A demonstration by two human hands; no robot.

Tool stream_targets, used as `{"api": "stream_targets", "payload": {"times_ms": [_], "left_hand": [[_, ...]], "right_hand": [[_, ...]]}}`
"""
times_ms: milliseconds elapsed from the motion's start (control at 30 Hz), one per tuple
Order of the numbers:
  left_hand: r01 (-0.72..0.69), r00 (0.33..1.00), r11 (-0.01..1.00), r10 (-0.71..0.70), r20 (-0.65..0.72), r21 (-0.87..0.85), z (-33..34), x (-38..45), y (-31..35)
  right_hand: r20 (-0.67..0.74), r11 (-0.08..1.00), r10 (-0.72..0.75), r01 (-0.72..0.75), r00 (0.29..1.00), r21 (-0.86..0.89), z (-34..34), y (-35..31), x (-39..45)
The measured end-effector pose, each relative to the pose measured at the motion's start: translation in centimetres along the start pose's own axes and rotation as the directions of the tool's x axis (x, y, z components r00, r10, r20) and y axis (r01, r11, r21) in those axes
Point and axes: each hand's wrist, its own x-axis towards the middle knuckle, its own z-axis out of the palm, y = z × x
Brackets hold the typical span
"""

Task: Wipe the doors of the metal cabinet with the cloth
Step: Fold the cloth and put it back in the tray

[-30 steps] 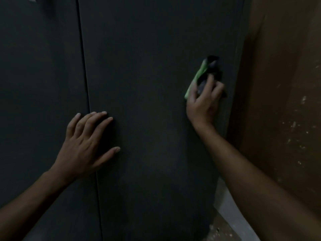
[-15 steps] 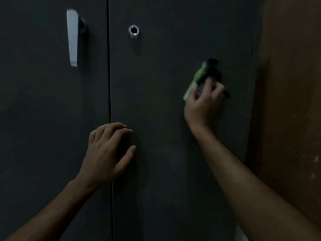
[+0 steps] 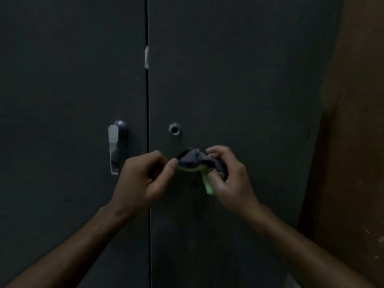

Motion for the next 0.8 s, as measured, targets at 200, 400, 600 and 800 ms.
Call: {"api": "stream_targets", "payload": {"times_ms": [200,400,600,800], "left_hand": [[0.566,0.787,0.802,-0.457,0.415,-0.19,-4.3,10.1,5.1],[0.659,0.752,0.59,-0.514,0.413,-0.466,-9.4,18.4,8.5],[0.673,0.739,0.597,-0.524,0.424,-0.436,-16.5,27.5,10.4],[0.743,0.607,0.346,-0.709,0.36,-0.572,-20.7,37.4,13.1]], "right_hand": [[0.09,0.878,0.252,-0.267,0.963,0.396,-2.6,-8.1,9.4],[0.217,0.811,0.351,-0.411,0.911,0.416,-4.4,-14.9,17.4],[0.184,0.759,0.454,-0.486,0.872,0.433,-7.1,-21.1,26.7],[0.234,0.548,0.572,-0.579,0.786,0.604,-8.3,-26.7,35.9]]}}
